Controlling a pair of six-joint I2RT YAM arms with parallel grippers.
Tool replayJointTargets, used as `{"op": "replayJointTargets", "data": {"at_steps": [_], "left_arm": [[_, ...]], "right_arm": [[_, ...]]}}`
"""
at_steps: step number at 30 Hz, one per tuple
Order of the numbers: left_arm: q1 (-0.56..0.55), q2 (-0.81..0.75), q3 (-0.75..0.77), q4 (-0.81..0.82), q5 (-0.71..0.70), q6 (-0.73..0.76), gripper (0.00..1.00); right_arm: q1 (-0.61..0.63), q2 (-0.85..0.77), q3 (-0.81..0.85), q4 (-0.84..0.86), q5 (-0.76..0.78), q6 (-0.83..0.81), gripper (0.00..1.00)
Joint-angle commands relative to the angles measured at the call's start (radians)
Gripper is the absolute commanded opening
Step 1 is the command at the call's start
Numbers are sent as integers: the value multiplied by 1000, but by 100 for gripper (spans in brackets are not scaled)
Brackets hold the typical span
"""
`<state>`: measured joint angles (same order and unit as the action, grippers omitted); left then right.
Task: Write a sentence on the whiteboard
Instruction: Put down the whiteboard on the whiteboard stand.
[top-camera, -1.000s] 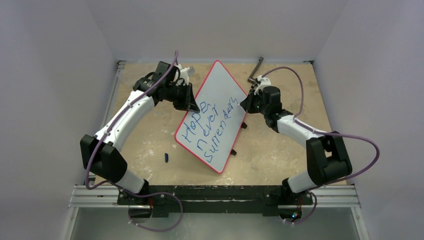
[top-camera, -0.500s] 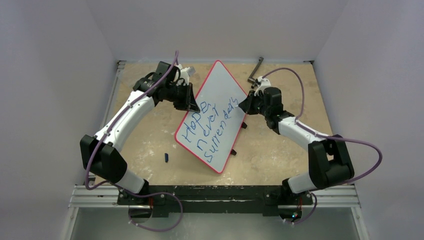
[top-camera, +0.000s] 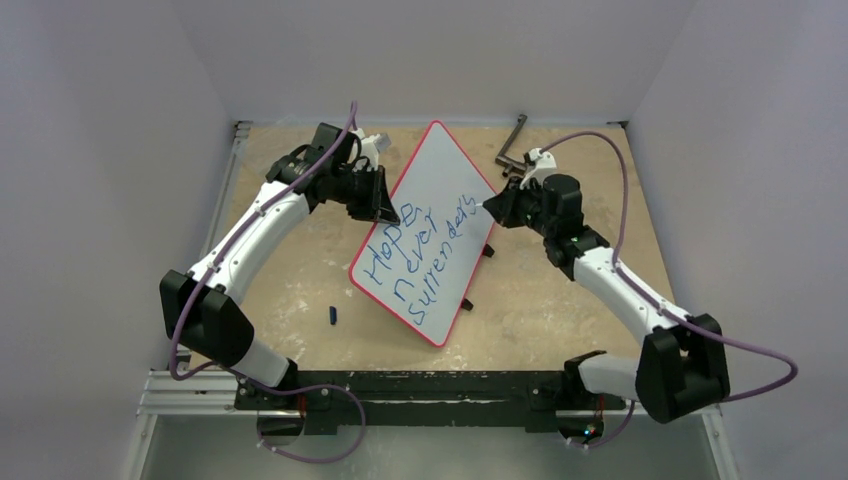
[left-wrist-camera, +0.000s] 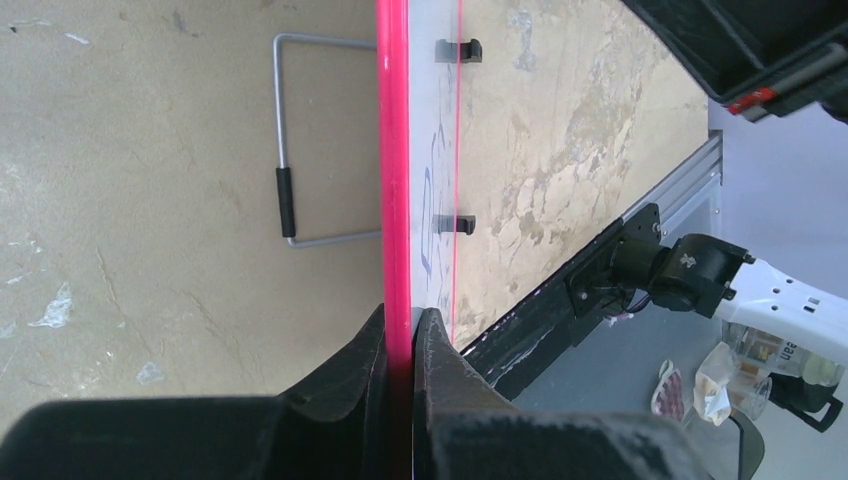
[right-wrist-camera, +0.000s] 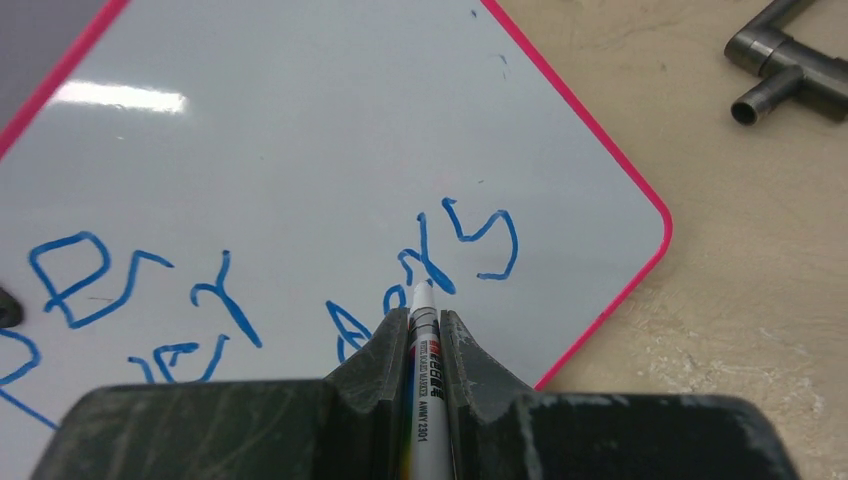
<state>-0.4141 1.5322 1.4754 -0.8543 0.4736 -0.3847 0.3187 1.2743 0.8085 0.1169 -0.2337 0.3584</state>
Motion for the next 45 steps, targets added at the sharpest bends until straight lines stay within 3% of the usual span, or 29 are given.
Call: {"op": "replayJointTargets", "data": {"at_steps": [1, 6, 9, 17, 45], "left_arm": [[-22, -1, -29, -38, -199, 138, 0], [-21, 3, -35, -36, -201, 140, 1], [-21, -2, -46, -26, -203, 144, 8], [-23, 18, -59, -33, -229, 155, 15], [-24, 14, -76, -33, -346, 158, 61]], "right_arm": [[3, -112, -7, -32, 24, 2, 0], [3, -188, -25, -63, 37, 9, 0], [3, -223, -36, -68, 41, 14, 0], [3, -259, -71, -68, 42, 20, 0], [3, -293, -129, -55, 45, 30, 0]]}}
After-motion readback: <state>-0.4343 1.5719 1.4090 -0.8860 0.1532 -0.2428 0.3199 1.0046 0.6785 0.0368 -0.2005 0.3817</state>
